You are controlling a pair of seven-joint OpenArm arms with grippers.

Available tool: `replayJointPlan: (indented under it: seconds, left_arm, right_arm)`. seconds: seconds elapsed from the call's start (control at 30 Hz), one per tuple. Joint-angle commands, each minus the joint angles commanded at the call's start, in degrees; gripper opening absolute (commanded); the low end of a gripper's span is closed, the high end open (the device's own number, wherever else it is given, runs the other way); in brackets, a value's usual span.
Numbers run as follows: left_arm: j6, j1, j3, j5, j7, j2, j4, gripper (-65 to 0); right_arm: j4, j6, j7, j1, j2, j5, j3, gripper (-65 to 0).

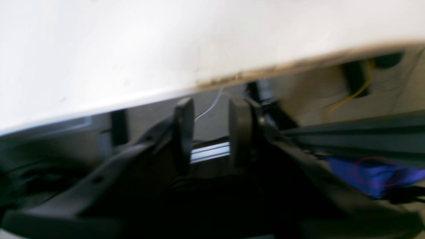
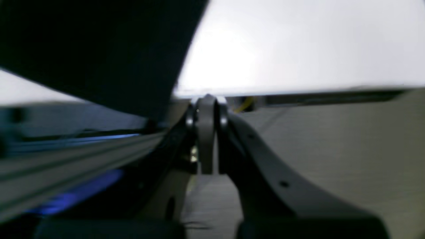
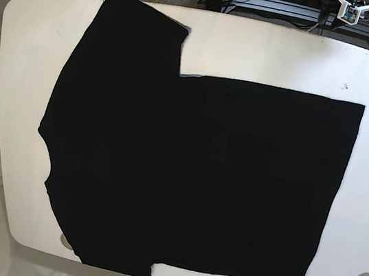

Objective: Fold the T-shirt properly
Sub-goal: 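Lower both grippers toward the shirt's shoulder corners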

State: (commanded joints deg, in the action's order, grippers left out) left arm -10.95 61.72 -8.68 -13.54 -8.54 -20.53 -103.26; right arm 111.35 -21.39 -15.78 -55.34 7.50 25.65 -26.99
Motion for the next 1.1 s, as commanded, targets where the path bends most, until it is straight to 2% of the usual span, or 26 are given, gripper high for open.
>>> replayJointPlan:
  seconds: [0.1, 0.23, 0.3, 0.37, 0.5, 0.63, 0.7, 0.77, 0.9, 0.97, 1.1]
  left_arm:
    - [-1.78, -1.29, -1.64, -1.11, 1.15, 0.12, -0.19, -45.4]
    - [-4.29, -3.08, -3.63, -1.57, 4.27, 0.28, -1.01, -50.0]
    - [-5.73, -3.96, -4.65, -1.34, 6.72, 0.35, -1.53, -55.3]
    - [-8.79, -5.83, -5.83, -1.5, 9.82, 0.11, -1.98, -61.4]
    - [-9.19, -6.71, -6.35, -1.88, 10.83, -0.04, -2.06, -63.1]
    - [-8.35, -6.85, -6.19, -3.0, 10.23, -0.45, -1.7, -62.9]
    - [-7.73, -6.76, -5.97, -3.85, 9.16, -0.79, -1.46, -61.4]
    - [-6.64, -7.01, -5.12, -5.17, 6.61, -1.76, -0.93, -49.9]
    - [-5.82, -7.46, -5.11, -6.17, 4.46, -2.21, -1.01, -38.6]
    - [-5.51, -7.44, -5.04, -6.46, 3.96, -2.3, -1.33, -35.3]
    - [-4.91, -7.64, -4.58, -7.02, 4.01, -2.41, -2.49, -32.7]
  right_arm:
    - [0.23, -2.36, -1.88, 2.2, -0.31, 1.74, -0.88, -64.2]
    - [0.59, -4.22, -3.54, 4.98, -0.44, 2.93, -1.58, -63.7]
    - [0.8, -4.59, -4.04, 6.05, -0.43, 3.15, -1.65, -64.0]
    - [1.31, -6.48, -4.42, 8.44, -0.41, 4.08, -1.03, -65.0]
    - [1.45, -7.13, -5.0, 9.94, -0.52, 4.13, -1.23, -65.0]
    - [1.6, -8.17, -5.74, 11.22, -0.72, 4.2, -1.64, -65.0]
    - [1.79, -8.78, -6.11, 11.67, -0.85, 4.4, -2.14, -65.0]
    - [1.75, -9.68, -6.42, 12.34, -0.92, 4.98, -2.93, -65.0]
    - [1.75, -9.38, -8.19, 13.99, -1.07, 6.05, -4.1, -65.0]
    - [1.77, -9.05, -9.33, 14.88, -1.06, 6.94, -4.53, -63.0]
    - [1.92, -8.29, -12.4, 16.46, -1.03, 8.98, -4.84, -54.1]
